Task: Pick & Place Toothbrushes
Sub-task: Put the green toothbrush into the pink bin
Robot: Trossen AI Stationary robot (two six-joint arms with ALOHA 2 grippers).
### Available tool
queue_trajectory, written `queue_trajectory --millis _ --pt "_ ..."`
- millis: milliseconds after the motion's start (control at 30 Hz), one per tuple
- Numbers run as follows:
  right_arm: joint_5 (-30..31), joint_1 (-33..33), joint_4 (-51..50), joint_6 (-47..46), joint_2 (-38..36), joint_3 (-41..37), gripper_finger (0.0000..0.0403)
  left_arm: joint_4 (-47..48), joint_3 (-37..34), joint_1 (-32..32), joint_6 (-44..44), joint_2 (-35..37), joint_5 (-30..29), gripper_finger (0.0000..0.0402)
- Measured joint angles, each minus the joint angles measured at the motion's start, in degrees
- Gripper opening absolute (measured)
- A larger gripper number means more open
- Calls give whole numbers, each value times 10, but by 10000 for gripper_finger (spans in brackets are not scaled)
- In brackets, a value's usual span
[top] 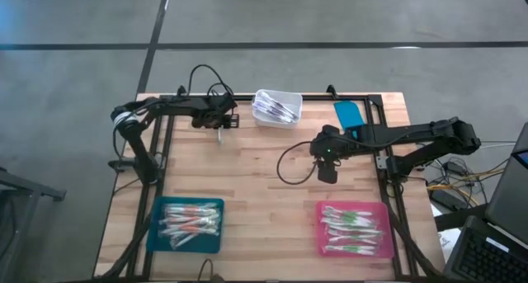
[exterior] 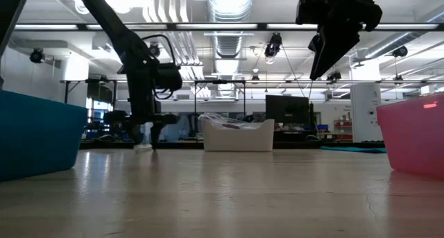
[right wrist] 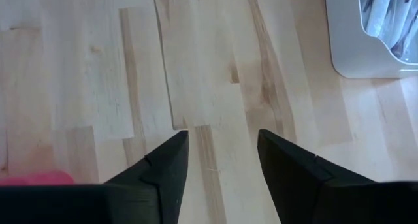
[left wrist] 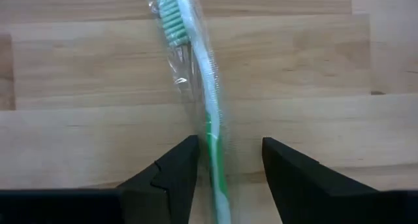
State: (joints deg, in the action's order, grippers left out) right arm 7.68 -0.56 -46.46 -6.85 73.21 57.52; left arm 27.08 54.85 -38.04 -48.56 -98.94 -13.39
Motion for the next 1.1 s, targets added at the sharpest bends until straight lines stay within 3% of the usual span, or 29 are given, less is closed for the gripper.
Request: queue_trajectory --millis 167,500,833,1100 --pt "0 0 -1 0 0 -3 168 4 0 0 -4 -4 -2 142" --pt "-1 0 -11 -5 0 -4 146 3 -2 0 1 2 -11 17" --pt "-1 0 -26 -18 0 -5 115 54 -12 5 26 78 -66 18" --pt "-1 0 4 -15 0 -5 94 2 -17 46 63 173 -77 23"
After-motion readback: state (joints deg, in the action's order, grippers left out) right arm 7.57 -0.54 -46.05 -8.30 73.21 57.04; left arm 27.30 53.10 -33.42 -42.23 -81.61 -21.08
